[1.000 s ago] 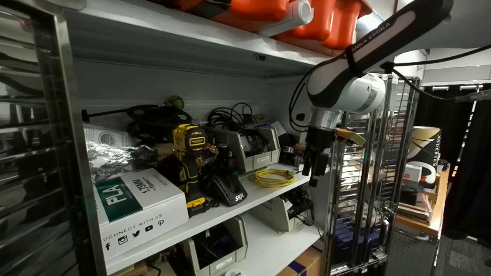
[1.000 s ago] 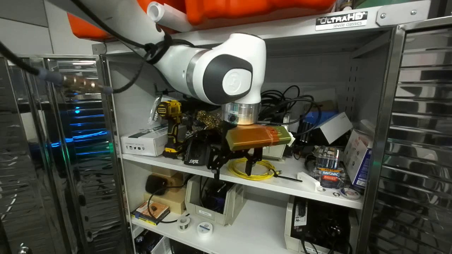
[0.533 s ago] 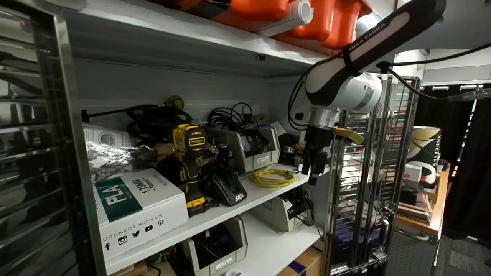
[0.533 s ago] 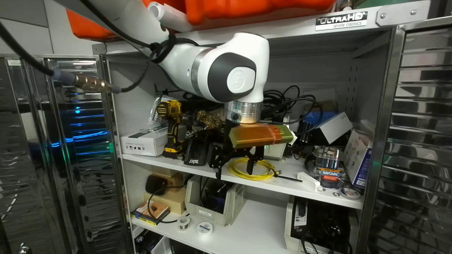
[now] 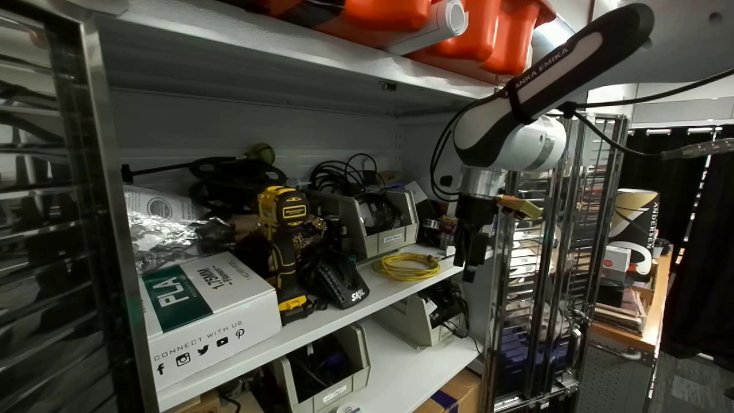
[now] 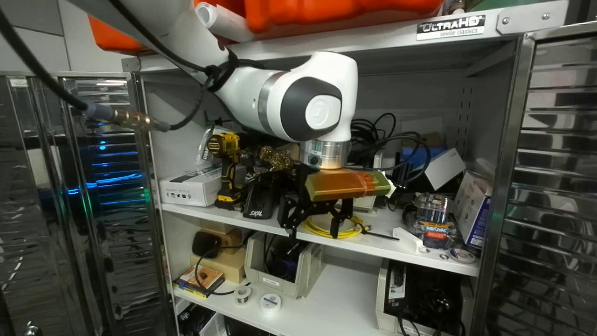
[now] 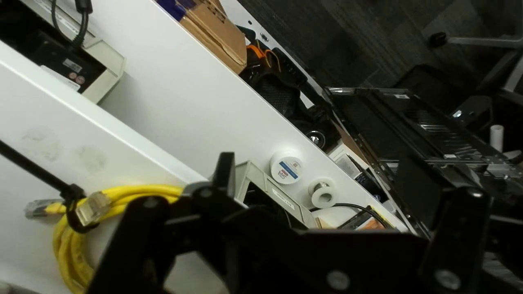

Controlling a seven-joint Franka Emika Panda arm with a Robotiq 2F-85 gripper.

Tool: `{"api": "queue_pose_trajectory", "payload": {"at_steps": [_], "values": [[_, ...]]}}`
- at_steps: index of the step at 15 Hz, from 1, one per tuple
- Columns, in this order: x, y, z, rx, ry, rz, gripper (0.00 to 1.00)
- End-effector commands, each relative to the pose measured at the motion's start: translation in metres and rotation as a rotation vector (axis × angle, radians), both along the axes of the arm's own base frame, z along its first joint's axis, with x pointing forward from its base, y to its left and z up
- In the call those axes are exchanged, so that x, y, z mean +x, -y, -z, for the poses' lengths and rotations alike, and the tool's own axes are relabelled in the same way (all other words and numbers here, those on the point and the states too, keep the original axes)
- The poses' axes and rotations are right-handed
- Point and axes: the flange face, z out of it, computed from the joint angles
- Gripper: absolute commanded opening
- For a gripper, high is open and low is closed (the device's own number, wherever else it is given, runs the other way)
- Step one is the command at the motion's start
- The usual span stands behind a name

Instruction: Place the yellow cable on the first shelf inside the toolbox

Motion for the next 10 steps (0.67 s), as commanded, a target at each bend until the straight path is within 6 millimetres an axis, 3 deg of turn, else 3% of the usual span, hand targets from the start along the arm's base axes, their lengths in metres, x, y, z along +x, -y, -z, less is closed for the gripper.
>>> {"api": "queue_pose_trajectory", "payload": {"at_steps": [1,5,10], "values": [[0.032,-0.002,0.001,-0.107,-0.038,-0.014,1.0],[0.056,-0.02,-0.003,-0.236,0.015,-0.119,1.0],[0.071,-0.041,0.006,-0.227,0.067,-0.208,1.0]]}}
